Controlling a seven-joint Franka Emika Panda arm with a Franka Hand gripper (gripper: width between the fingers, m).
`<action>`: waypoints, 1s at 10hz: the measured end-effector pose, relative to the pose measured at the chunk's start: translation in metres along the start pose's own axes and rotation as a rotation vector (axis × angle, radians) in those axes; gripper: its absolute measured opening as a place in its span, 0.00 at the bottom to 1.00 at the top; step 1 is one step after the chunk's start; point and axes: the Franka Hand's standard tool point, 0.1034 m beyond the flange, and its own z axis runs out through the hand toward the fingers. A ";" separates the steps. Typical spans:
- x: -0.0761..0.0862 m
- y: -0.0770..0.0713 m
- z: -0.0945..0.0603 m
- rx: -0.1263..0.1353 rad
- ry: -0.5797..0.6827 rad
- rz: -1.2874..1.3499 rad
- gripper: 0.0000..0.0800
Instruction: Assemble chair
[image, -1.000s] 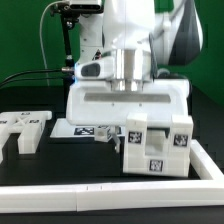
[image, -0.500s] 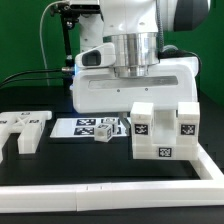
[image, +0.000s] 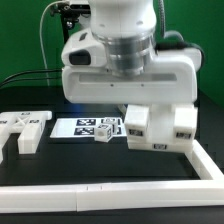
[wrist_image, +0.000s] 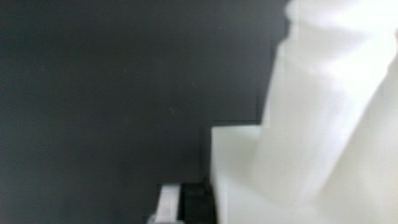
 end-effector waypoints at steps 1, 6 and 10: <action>0.003 0.002 0.000 -0.002 -0.038 0.005 0.04; 0.022 0.005 -0.007 0.013 -0.427 -0.232 0.04; 0.020 0.011 0.015 -0.026 -0.521 -0.101 0.04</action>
Offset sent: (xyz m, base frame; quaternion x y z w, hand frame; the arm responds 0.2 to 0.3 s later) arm 0.0298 -0.0020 0.0134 0.0300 -0.2584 -0.1495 0.9539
